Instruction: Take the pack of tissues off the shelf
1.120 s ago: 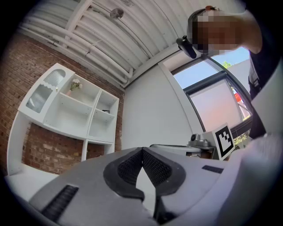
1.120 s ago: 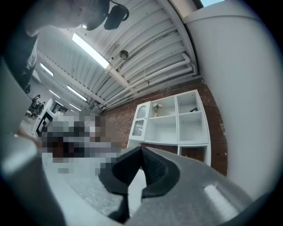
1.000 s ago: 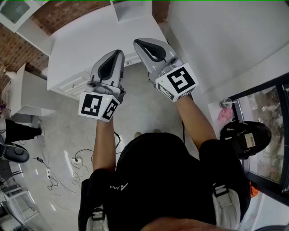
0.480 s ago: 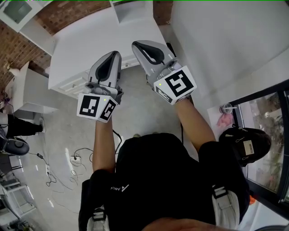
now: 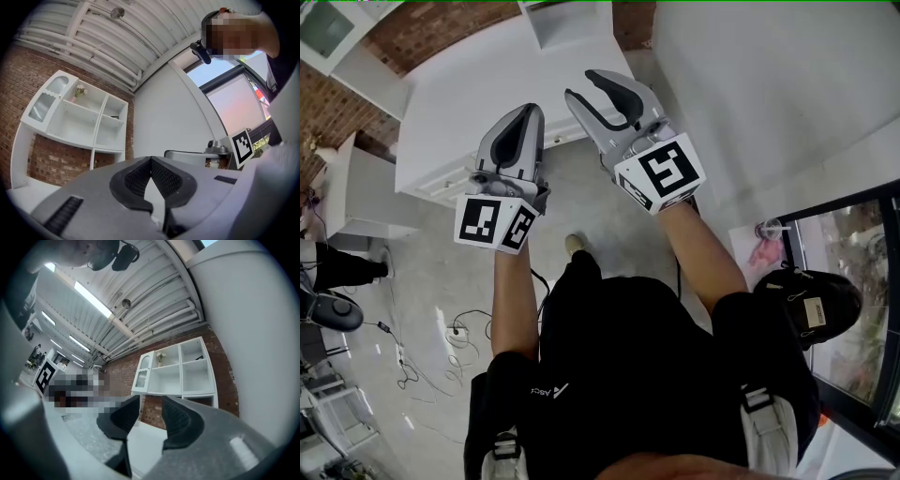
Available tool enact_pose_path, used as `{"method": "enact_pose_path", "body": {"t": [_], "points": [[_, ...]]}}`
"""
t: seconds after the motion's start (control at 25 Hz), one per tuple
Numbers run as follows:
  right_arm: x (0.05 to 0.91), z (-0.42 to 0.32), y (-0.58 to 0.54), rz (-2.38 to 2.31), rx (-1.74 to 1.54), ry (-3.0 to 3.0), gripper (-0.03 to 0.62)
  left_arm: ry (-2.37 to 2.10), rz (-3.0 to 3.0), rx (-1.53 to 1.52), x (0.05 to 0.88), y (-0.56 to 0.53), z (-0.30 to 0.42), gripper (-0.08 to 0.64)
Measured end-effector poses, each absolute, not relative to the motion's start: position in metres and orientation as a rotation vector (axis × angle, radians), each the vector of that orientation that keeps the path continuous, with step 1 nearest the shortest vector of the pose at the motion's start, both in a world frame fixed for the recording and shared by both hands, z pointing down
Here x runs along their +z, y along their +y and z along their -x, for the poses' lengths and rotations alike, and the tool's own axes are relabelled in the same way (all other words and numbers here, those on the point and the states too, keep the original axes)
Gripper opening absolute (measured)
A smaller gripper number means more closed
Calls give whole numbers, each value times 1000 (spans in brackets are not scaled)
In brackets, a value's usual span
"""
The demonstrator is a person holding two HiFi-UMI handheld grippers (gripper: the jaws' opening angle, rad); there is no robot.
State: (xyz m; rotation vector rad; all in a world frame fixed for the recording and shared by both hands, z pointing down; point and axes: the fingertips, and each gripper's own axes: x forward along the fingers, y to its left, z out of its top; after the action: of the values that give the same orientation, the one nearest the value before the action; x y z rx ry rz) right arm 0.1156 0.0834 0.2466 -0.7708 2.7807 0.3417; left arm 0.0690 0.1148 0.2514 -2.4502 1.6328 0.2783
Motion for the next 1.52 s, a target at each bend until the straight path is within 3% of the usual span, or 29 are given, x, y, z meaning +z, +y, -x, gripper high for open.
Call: {"method": "enact_pose_path", "body": {"t": [0.56, 1.04, 1.52], "points": [[247, -19, -64, 1023, 383, 2767, 293, 1522, 2499, 329, 251, -20, 31, -2], [251, 64, -188, 1245, 344, 2753, 344, 1394, 2593, 354, 253, -125, 122, -2], [262, 83, -289, 1343, 300, 2774, 370, 1369, 2636, 349, 262, -211, 134, -2]]}}
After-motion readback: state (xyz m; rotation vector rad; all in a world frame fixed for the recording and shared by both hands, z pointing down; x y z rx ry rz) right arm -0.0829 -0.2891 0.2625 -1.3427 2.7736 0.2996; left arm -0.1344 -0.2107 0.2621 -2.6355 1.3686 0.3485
